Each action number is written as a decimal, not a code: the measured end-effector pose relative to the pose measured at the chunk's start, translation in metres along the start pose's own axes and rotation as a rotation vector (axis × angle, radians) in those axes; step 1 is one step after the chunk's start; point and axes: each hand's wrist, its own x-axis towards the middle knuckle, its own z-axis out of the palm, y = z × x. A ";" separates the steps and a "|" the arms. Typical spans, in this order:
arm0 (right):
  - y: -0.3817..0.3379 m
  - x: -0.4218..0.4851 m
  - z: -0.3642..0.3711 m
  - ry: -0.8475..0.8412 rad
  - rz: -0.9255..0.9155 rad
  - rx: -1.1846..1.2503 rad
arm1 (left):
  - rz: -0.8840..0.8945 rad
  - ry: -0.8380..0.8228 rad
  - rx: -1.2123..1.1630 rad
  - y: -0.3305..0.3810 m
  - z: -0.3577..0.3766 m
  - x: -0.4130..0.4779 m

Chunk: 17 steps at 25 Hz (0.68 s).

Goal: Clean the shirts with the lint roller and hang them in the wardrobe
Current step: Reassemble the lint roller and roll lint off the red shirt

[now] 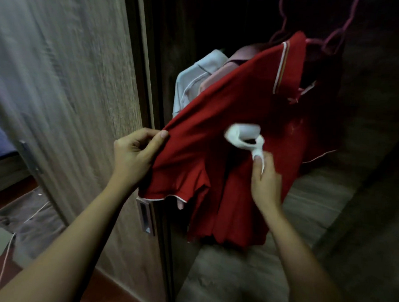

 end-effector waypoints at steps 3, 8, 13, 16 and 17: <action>-0.039 0.026 -0.012 0.109 -0.045 0.060 | 0.004 -0.001 -0.006 -0.002 -0.001 0.001; -0.039 -0.042 0.029 -0.131 -0.071 0.070 | -0.012 0.019 -0.023 -0.006 -0.001 0.001; -0.040 -0.035 0.028 -0.073 0.013 0.090 | -0.010 -0.005 -0.031 -0.007 -0.001 0.001; -0.054 -0.009 0.017 0.064 0.134 0.217 | -0.012 0.007 -0.045 -0.010 -0.002 0.002; -0.060 -0.015 0.019 0.050 0.157 0.231 | -0.014 0.011 -0.043 -0.011 -0.001 0.002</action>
